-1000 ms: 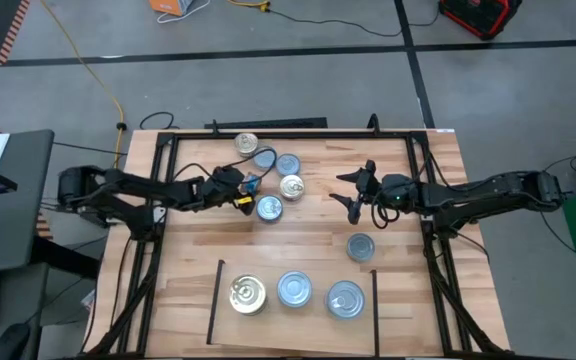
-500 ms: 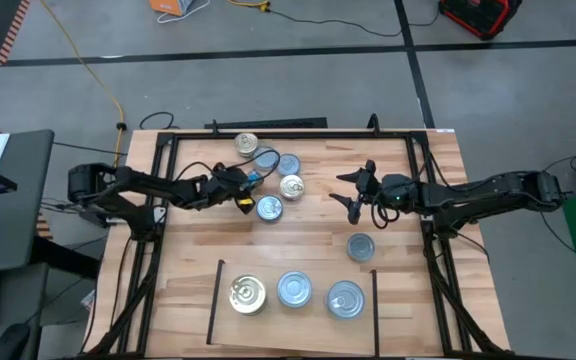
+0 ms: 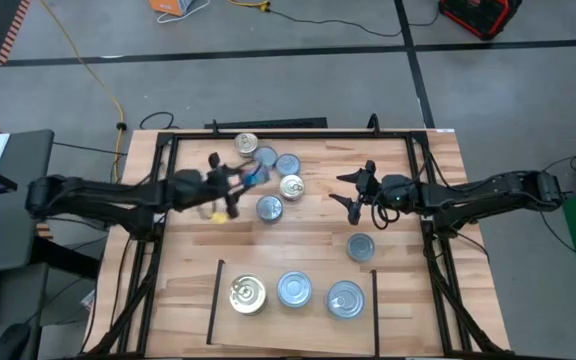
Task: Stack canned seafood by type on shelf
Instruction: Put the bottom left blue and pink tuna can on the top of the left stacked tuna cans on the shelf, then put the top blue and pink tuna can on the top of the left stacked tuna cans on the shelf
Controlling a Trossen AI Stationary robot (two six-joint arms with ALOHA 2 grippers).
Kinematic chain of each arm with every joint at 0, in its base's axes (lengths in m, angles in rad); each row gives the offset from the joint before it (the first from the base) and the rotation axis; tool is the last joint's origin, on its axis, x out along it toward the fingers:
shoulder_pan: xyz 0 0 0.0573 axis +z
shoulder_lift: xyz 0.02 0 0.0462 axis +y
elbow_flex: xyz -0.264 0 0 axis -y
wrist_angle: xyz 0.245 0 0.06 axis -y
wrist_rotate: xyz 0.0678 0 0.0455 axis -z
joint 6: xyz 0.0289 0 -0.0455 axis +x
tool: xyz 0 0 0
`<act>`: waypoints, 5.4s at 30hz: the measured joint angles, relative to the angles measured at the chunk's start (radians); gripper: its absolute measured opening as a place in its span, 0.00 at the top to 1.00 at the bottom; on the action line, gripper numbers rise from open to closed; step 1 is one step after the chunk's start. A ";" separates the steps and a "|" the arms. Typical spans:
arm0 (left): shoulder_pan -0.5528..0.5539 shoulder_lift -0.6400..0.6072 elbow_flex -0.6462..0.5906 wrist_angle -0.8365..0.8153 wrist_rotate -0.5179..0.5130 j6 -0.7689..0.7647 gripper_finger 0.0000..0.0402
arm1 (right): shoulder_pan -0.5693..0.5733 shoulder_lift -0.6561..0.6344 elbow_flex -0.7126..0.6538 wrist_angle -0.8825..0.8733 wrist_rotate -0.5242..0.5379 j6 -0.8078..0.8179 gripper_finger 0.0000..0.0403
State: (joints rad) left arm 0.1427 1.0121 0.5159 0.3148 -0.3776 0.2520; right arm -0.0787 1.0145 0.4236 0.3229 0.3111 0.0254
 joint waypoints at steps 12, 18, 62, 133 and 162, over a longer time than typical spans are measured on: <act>-0.407 -0.144 0.079 0.102 0.000 0.203 0.54 | -0.001 0.000 0.000 0.000 0.000 0.000 0.25; -0.612 0.029 0.245 -0.051 -0.179 0.335 0.54 | 0.000 0.000 0.000 0.000 0.000 0.001 0.25; -1.068 0.332 0.753 -0.546 -0.563 0.465 0.52 | 0.139 0.000 0.000 0.016 0.000 0.109 0.25; -1.018 0.336 0.753 -0.617 -0.376 0.124 0.34 | 0.138 0.000 0.000 0.016 0.000 0.124 0.25; -1.004 0.178 0.753 -0.823 -0.564 -0.158 0.34 | 0.138 0.000 0.000 0.014 0.000 0.142 0.25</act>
State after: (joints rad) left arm -0.8613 1.1905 1.2686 -0.5086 -0.9418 0.0937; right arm 0.0593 1.0148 0.4236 0.3374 0.3115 0.1673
